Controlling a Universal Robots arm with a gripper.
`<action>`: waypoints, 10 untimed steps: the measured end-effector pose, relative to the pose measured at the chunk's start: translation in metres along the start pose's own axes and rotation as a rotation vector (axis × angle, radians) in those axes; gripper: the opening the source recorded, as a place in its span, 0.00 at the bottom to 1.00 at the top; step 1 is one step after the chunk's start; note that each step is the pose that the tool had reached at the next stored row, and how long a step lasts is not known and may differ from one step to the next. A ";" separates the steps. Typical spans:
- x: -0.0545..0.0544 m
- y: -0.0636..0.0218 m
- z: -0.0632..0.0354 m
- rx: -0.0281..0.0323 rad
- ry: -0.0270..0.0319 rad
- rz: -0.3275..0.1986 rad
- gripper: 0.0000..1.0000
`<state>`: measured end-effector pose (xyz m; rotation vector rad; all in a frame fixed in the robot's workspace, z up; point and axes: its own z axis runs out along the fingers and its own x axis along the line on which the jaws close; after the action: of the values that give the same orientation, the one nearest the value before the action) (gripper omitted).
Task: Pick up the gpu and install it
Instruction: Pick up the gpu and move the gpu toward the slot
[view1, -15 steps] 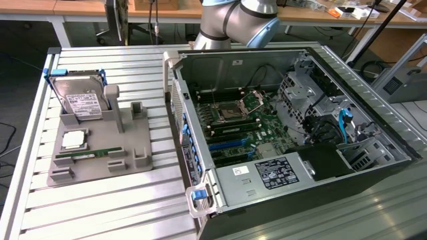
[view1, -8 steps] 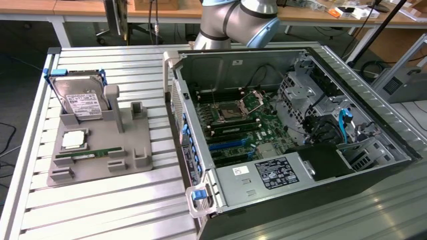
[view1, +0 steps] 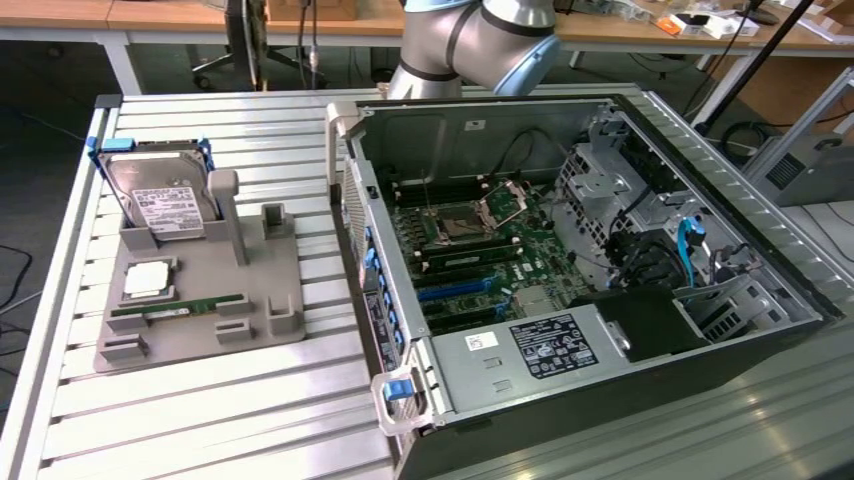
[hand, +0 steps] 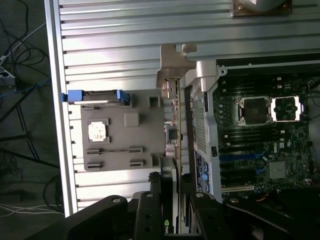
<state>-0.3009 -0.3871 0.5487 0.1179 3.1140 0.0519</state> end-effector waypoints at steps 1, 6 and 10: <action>0.000 0.0000 0.0006 0.0002 0.0000 0.000 0.27; -0.002 -0.0001 0.0034 0.0013 0.0000 0.000 0.27; -0.004 -0.0003 0.0061 0.0023 -0.0001 0.000 0.27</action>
<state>-0.2971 -0.3875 0.5427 0.1178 3.1140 0.0483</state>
